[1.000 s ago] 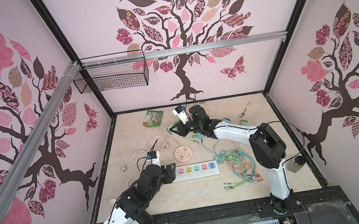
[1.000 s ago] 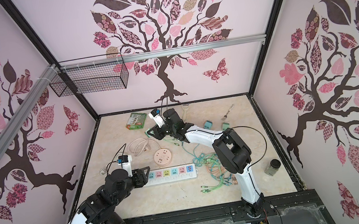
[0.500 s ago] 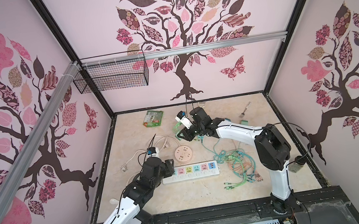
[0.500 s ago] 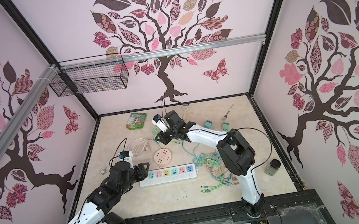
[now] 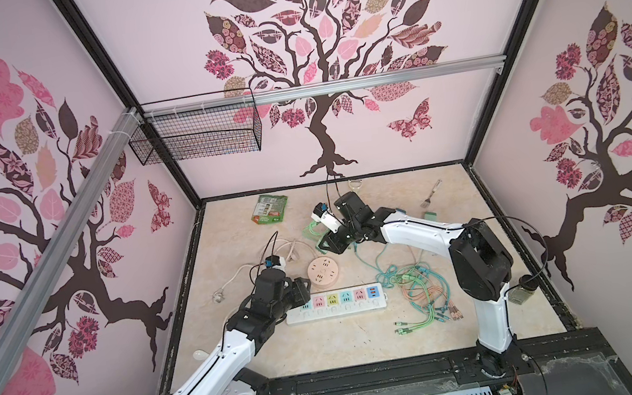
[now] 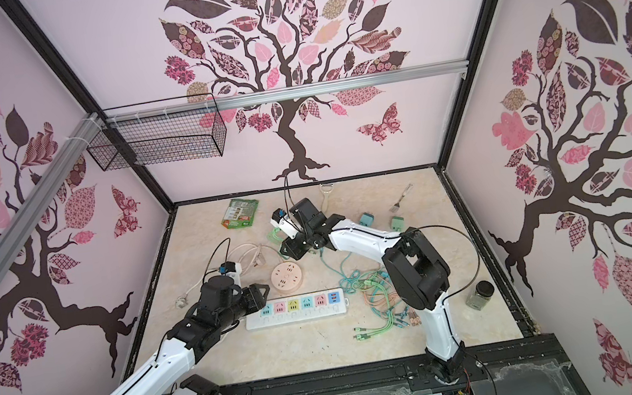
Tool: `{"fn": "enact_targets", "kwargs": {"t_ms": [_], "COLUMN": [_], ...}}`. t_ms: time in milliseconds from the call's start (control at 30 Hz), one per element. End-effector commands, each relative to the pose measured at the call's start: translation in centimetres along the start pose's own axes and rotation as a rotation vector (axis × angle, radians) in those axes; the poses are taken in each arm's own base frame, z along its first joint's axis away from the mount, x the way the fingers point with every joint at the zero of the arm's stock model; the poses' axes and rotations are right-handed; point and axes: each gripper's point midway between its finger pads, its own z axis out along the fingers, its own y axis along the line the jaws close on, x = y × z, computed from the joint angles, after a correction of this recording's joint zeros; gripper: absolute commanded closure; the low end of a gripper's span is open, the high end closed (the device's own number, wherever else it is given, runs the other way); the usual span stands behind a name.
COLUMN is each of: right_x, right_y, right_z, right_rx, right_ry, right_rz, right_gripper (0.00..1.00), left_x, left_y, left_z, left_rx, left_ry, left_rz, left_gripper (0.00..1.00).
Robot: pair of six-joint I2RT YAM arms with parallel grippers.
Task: Insert the plug
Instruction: 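Lower the charger toward the round pink socket while the left gripper moves over it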
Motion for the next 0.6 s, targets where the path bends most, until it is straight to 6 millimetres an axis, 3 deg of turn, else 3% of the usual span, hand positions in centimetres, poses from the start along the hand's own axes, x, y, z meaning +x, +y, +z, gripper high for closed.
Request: {"fn": "enact_targets", "kwargs": {"t_ms": [0, 567], "right_x": [0.0, 1.4], "right_y": [0.5, 0.4], "right_z": [-1.2, -0.6], "right_rx": [0.004, -0.005], "right_ry": [0.01, 0.059], "right_rz": [-0.021, -0.012], "right_gripper": [0.76, 0.76], "left_x": [0.3, -0.4], "left_y": [0.0, 0.5], "left_z": [0.9, 4.5], "left_rx": [0.017, -0.053], "left_ry": [0.005, 0.062], "left_rz": [0.016, 0.05], "left_gripper": [0.46, 0.61]}}
